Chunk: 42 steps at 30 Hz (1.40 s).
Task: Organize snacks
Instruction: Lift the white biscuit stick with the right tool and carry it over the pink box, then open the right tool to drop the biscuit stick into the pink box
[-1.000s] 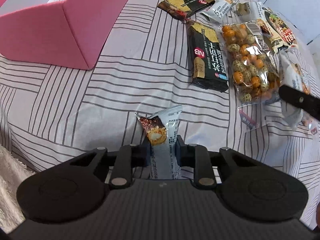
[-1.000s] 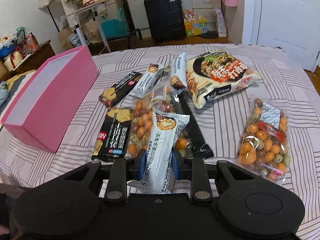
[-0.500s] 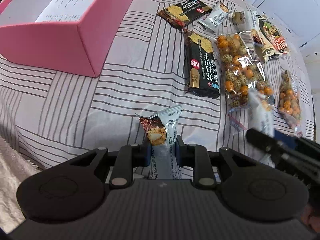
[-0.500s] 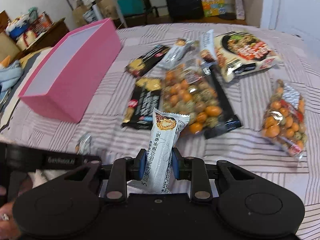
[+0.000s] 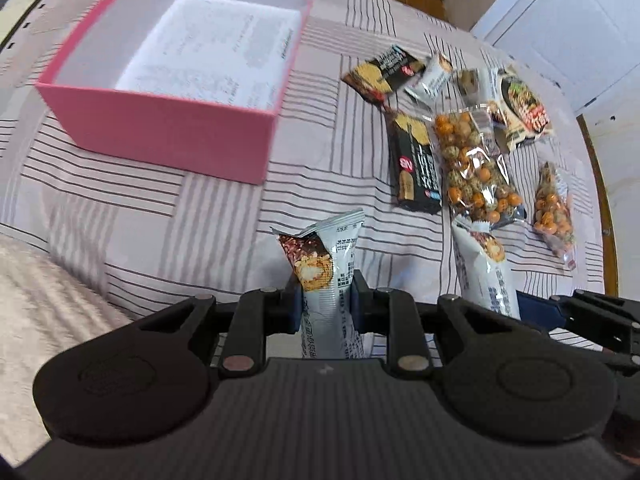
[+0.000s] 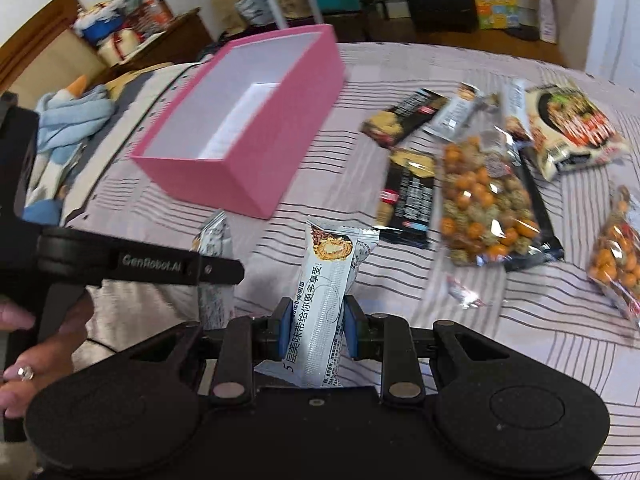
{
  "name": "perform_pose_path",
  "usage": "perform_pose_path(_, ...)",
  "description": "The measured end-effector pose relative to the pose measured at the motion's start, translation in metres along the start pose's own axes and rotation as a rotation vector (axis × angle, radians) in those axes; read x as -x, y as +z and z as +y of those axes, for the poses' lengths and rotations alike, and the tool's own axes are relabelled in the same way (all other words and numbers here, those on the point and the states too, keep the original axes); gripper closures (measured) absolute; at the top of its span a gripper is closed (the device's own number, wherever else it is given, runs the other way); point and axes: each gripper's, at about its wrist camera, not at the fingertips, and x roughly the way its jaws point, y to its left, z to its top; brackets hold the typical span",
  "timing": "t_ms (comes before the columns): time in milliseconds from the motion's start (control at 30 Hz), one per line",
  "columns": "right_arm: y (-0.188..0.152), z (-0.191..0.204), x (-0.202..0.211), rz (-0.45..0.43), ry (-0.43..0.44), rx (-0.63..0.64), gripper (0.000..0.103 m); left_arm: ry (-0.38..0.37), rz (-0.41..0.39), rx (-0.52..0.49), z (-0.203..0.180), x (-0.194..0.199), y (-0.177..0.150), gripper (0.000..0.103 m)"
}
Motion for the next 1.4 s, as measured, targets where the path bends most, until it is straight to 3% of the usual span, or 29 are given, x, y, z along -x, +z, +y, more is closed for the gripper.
perform_pose_path(300,0.036,0.045,0.016,-0.056,0.052,0.128,0.073,0.006,-0.065,0.011,0.031,0.041,0.023,0.081)
perform_pose_path(600,0.114,0.070,-0.011,-0.174,0.123,0.215,0.073,-0.011,-0.114,0.044,0.067,0.055,0.094,0.081)
perform_pose_path(700,0.143,0.079,-0.028,-0.197,0.091,0.281,0.073,-0.040,-0.075,0.065,0.083,0.044,0.126,0.081)
perform_pose_path(867,0.188,0.083,-0.070,-0.185,0.055,0.317,0.073,-0.015,-0.107,0.081,0.107,0.020,0.174,0.081)
perform_pose_path(967,0.204,0.086,-0.093,-0.189,0.030,0.369,0.073,-0.019,-0.083,0.110,0.120,-0.002,0.200,0.081)
perform_pose_path(1167,0.226,0.089,-0.140,-0.132,-0.127,0.459,0.073,0.029,-0.060,0.071,0.123,-0.053,0.238,0.081)
perform_pose_path(1400,0.248,0.090,-0.175,-0.059,-0.172,0.538,0.073,0.017,-0.070,0.084,0.123,-0.090,0.268,0.081)
